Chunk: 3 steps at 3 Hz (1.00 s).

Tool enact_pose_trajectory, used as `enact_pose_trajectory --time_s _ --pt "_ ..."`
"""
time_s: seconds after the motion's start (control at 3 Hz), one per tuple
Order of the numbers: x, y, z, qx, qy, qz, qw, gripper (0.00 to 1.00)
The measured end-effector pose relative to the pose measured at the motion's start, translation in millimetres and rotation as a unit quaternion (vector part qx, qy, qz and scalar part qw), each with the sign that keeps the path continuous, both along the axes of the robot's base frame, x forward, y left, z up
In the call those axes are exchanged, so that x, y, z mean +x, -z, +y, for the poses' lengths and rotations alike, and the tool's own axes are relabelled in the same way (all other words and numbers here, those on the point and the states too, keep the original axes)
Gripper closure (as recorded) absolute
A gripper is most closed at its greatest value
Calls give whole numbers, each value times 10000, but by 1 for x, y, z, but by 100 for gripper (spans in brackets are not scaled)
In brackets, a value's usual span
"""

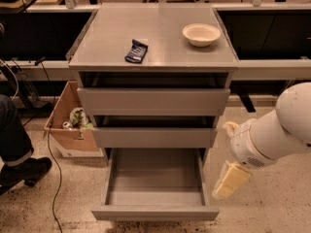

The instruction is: Close bottom drawer

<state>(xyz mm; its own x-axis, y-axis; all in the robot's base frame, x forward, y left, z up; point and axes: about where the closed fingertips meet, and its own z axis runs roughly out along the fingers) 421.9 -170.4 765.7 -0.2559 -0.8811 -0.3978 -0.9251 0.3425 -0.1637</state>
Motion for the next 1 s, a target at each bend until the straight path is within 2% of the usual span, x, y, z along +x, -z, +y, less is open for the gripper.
enact_pose_trajectory --time_s 0.33,0.67,1.0 --pt "-1 4 1 50 68 -15 10000 0" --pt "-1 38 13 259 197 0 9995 0" --pt "10 95 33 379 271 9 9989 0"
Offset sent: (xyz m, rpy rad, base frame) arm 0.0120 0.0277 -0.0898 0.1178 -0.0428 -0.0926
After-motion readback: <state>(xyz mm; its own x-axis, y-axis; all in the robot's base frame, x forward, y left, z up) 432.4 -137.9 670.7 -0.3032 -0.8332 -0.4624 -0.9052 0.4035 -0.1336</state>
